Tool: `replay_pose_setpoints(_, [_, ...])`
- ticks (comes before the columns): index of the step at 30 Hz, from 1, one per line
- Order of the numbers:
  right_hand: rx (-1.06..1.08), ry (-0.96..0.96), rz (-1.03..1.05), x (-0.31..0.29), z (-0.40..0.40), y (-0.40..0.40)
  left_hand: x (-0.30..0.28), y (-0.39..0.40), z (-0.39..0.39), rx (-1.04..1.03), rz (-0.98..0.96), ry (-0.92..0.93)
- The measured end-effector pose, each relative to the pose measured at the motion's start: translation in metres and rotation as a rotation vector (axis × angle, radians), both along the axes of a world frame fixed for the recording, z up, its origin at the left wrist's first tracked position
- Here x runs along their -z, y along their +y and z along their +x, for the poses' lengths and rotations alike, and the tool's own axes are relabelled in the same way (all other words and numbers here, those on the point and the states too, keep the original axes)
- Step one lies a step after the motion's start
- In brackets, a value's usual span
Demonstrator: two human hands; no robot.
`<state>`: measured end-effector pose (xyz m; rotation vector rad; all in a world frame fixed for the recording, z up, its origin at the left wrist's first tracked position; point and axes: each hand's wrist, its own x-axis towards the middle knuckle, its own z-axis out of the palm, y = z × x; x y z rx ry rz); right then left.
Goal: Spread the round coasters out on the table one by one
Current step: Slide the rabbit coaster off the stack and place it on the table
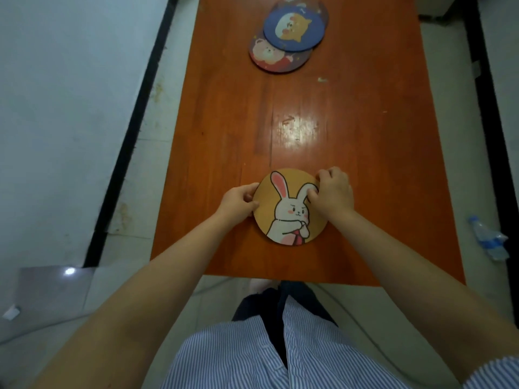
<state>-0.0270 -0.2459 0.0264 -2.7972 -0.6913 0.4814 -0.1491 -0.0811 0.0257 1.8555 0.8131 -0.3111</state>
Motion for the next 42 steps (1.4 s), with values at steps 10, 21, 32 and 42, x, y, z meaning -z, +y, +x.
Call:
replay_pose_setpoints(10, [0.046, 0.264, -0.048, -0.008, 0.021, -0.011, -0.003, -0.017, 0.002, 0.103, 0.197, 0.050])
replay_pose_setpoints(21, [-0.030, 0.212, 0.084, -0.006, 0.035, -0.011, 0.003, -0.038, 0.006, -0.053, 0.367, -0.008])
replay_pose_setpoints(32, [-0.064, 0.194, 0.085, 0.003, 0.041, -0.009, 0.006, -0.039, 0.010, -0.012, 0.388, 0.056])
replay_pose_setpoints(42, [-0.102, 0.175, 0.043, 0.003, 0.041, -0.012, 0.004, -0.043, 0.009, 0.000, 0.430, 0.031])
